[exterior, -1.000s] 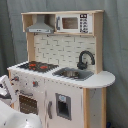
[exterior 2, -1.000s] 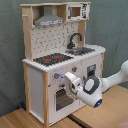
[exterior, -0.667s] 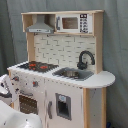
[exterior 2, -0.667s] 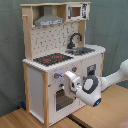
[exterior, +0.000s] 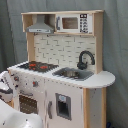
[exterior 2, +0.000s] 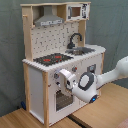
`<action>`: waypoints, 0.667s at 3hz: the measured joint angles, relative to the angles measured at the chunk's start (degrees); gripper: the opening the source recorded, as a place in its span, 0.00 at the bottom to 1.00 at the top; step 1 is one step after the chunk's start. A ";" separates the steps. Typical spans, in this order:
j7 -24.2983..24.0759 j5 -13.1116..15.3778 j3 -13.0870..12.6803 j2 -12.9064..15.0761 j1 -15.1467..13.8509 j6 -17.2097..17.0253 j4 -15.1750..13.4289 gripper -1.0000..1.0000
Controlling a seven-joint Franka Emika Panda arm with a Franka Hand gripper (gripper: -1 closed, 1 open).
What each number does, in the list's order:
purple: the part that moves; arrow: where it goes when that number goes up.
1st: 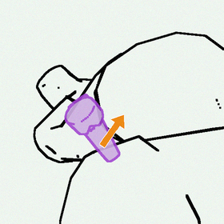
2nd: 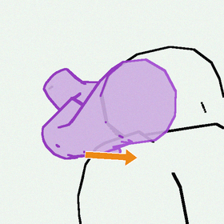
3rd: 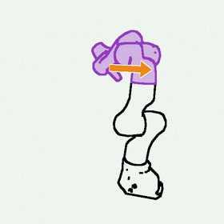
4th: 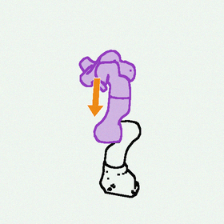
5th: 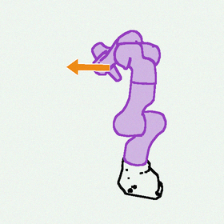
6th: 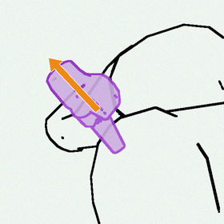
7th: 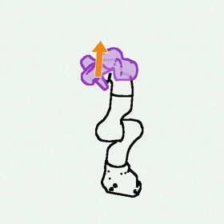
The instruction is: Play with the kitchen
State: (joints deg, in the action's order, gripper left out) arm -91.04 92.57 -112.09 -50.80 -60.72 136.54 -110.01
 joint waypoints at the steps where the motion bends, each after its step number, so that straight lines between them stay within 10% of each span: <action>1: 6.02 -0.06 0.72 0.13 -0.04 0.00 0.01 1.00; 2: 11.95 -1.36 0.72 0.29 -0.04 0.13 -0.05 1.00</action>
State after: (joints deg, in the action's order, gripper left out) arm -79.09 91.20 -111.37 -50.52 -60.75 136.68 -110.06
